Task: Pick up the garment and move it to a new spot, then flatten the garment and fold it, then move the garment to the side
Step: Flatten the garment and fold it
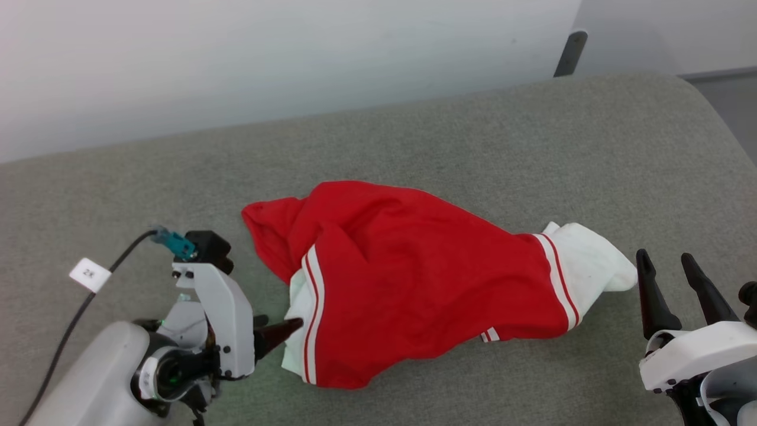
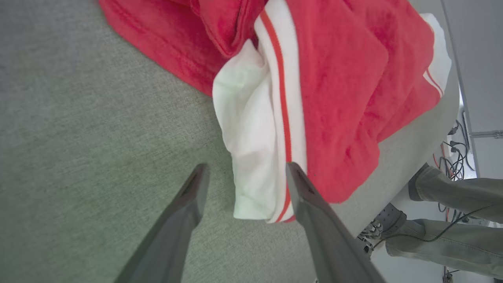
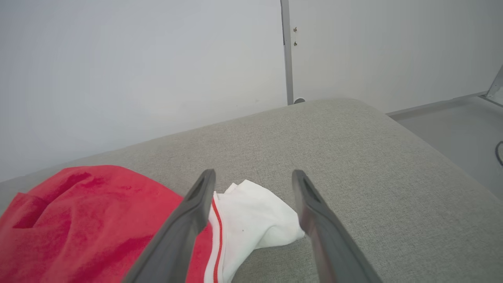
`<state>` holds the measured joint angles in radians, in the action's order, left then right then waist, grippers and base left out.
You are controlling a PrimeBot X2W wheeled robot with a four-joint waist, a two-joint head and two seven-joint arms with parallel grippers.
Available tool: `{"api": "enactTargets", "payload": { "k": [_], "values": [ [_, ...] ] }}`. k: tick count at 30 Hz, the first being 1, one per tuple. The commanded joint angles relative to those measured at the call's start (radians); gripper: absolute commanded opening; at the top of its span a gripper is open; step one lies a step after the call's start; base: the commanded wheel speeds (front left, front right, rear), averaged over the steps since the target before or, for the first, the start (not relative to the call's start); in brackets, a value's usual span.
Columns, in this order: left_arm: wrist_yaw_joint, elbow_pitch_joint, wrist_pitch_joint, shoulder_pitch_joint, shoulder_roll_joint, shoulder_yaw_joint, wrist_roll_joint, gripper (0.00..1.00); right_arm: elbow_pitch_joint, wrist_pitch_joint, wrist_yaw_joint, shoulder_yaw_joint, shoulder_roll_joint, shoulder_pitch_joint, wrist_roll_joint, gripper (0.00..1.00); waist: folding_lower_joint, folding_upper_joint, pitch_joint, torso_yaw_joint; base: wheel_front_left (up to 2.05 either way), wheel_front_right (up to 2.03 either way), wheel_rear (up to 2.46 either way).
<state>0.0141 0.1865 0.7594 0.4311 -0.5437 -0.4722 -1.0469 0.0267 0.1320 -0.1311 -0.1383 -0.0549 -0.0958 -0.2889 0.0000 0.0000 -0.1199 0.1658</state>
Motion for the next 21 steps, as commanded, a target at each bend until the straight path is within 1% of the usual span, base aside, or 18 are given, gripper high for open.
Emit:
{"api": "enactTargets", "payload": {
  "k": [1, 6, 14, 15, 17, 21],
  "values": [
    [0.003, 0.013, 0.011, 0.012, 0.006, -0.003, -0.007, 1.00, -0.002, -0.005, 0.001, -0.003, 0.003, -0.014, 0.008, 1.00, 0.0000, 0.0000, -0.016, 0.013, 0.00, 0.00, 0.00],
    [-0.008, 0.046, 0.012, 0.026, 0.019, -0.017, 0.002, 1.00, -0.012, -0.013, 0.001, -0.007, 0.004, -0.022, 0.015, 1.00, 0.0000, 0.0000, -0.033, 0.012, 0.00, 0.00, 0.00],
    [-0.027, 0.134, 0.008, 0.040, 0.057, -0.025, -0.020, 1.00, -0.020, -0.017, 0.001, 0.002, 0.005, -0.042, 0.016, 1.00, 0.0000, 0.0000, -0.051, 0.008, 0.00, 0.00, 0.00],
    [-0.032, 0.146, 0.009, 0.043, 0.059, -0.026, -0.021, 0.85, -0.021, -0.018, 0.001, 0.003, 0.005, -0.042, 0.017, 1.00, 0.0000, 0.0000, -0.052, 0.007, 0.00, 0.00, 0.00],
    [-0.045, 0.168, -0.006, 0.053, 0.065, -0.024, -0.019, 0.00, -0.022, -0.020, 0.001, 0.004, 0.005, -0.047, 0.017, 1.00, 0.0000, 0.0000, -0.054, 0.005, 0.00, 0.00, 0.00],
    [-0.066, 0.203, -0.014, 0.069, 0.067, -0.018, -0.030, 0.00, -0.022, -0.018, 0.001, 0.002, 0.006, -0.053, 0.020, 1.00, 0.0000, 0.0000, -0.052, 0.001, 0.00, 0.00, 0.00]
  ]
}}
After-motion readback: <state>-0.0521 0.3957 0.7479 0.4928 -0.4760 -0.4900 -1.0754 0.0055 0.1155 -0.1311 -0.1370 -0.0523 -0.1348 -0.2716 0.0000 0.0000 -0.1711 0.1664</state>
